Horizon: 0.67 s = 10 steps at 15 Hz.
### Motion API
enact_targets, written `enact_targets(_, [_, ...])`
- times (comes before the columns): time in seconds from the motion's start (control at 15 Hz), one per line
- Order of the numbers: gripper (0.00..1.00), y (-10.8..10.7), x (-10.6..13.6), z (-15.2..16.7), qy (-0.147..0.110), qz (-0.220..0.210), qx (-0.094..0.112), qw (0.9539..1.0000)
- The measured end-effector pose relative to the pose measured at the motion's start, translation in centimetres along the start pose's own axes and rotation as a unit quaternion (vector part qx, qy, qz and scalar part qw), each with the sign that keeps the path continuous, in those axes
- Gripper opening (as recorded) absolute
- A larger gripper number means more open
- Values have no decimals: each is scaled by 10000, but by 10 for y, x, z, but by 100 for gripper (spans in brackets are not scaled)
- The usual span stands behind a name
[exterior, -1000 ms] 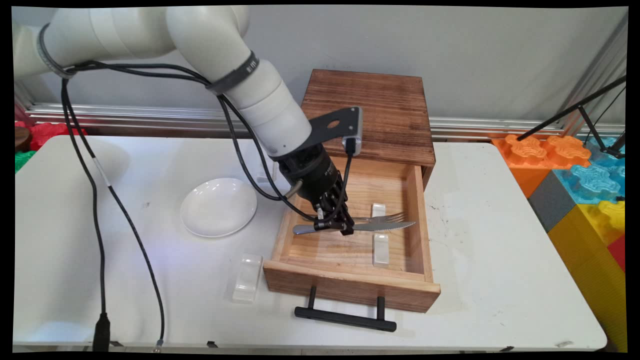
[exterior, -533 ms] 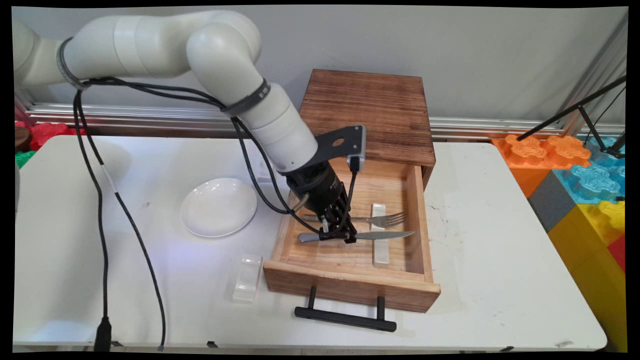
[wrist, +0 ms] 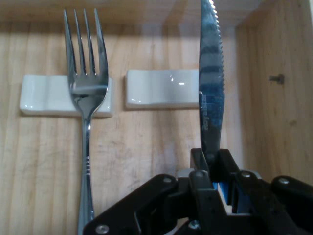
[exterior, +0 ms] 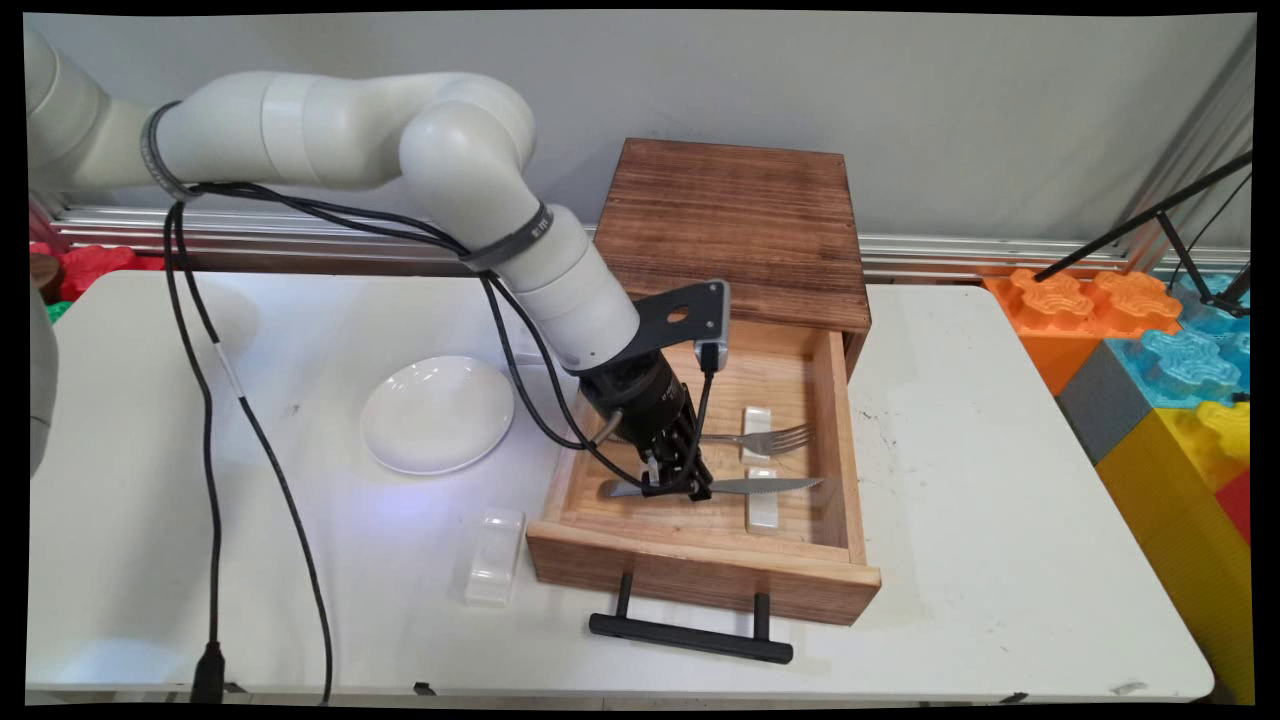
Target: Place the picked object into the drawer
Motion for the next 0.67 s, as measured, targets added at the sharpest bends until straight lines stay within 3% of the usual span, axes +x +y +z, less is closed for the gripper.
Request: enact_targets(0.67, [0,-6,-9,18,-76,-133,37,9999])
